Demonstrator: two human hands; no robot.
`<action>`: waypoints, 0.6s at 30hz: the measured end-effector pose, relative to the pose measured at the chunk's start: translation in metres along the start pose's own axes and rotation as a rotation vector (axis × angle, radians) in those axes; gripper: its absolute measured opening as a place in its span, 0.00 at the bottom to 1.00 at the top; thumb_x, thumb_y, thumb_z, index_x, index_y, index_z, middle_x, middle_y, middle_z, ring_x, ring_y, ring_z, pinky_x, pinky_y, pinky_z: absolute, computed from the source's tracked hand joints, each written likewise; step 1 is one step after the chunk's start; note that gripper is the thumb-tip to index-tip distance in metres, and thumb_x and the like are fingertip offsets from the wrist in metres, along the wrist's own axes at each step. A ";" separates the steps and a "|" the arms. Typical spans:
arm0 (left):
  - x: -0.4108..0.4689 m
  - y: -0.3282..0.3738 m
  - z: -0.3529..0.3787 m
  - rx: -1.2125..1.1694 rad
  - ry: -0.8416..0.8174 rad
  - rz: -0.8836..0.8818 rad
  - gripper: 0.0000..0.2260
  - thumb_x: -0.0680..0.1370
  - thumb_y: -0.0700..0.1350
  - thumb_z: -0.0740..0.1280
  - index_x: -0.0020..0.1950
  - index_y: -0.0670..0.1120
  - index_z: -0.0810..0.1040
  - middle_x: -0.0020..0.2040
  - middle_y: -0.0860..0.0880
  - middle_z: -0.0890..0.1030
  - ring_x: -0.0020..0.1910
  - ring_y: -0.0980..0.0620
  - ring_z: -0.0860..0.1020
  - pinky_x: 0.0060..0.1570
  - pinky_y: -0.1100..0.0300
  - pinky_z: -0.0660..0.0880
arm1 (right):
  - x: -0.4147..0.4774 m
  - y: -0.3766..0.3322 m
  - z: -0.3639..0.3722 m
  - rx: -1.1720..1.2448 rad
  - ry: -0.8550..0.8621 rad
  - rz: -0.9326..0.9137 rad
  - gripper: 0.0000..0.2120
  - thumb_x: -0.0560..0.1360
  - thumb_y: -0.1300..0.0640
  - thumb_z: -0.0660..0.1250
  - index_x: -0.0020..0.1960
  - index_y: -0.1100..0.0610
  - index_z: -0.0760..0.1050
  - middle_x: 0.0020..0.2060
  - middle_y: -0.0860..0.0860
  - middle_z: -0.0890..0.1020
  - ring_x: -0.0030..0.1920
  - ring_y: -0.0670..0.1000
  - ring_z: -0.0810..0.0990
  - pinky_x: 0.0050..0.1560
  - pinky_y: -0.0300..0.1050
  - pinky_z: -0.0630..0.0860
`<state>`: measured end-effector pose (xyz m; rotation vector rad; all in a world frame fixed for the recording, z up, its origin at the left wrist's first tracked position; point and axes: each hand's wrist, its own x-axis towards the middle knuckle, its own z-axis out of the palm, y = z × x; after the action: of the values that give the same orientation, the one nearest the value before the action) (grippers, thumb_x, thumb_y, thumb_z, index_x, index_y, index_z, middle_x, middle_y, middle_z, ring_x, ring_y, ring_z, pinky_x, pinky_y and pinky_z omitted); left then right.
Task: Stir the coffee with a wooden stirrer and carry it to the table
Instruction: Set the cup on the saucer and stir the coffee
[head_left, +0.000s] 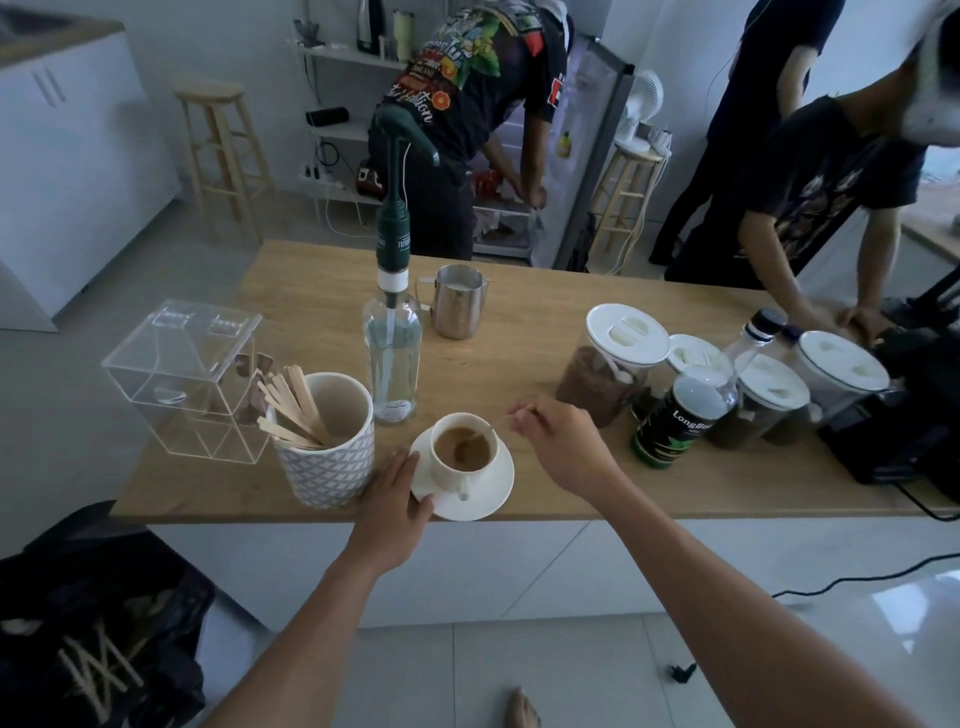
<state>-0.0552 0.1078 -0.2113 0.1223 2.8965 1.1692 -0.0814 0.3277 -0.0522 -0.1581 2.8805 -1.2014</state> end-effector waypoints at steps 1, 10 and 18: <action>0.000 0.000 0.000 0.000 -0.001 -0.001 0.27 0.81 0.49 0.63 0.78 0.45 0.59 0.79 0.46 0.60 0.79 0.46 0.56 0.77 0.47 0.54 | -0.002 -0.002 -0.001 -0.002 -0.051 -0.012 0.12 0.80 0.57 0.60 0.52 0.55 0.83 0.41 0.41 0.85 0.48 0.46 0.83 0.52 0.42 0.77; 0.000 0.002 -0.002 0.002 -0.010 -0.013 0.28 0.81 0.49 0.62 0.78 0.44 0.59 0.80 0.45 0.59 0.79 0.46 0.55 0.77 0.49 0.53 | -0.008 0.000 -0.001 0.023 -0.033 0.009 0.12 0.81 0.57 0.60 0.55 0.55 0.82 0.47 0.47 0.87 0.50 0.49 0.84 0.57 0.49 0.78; -0.001 0.004 -0.004 -0.014 -0.013 -0.012 0.28 0.80 0.48 0.63 0.78 0.44 0.59 0.79 0.45 0.60 0.79 0.46 0.56 0.77 0.49 0.53 | -0.010 0.004 -0.008 -0.019 0.005 0.030 0.14 0.80 0.55 0.59 0.48 0.57 0.82 0.41 0.52 0.86 0.46 0.55 0.84 0.51 0.52 0.80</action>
<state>-0.0542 0.1077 -0.2058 0.1113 2.8734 1.1825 -0.0725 0.3374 -0.0497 -0.1111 2.8886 -1.1720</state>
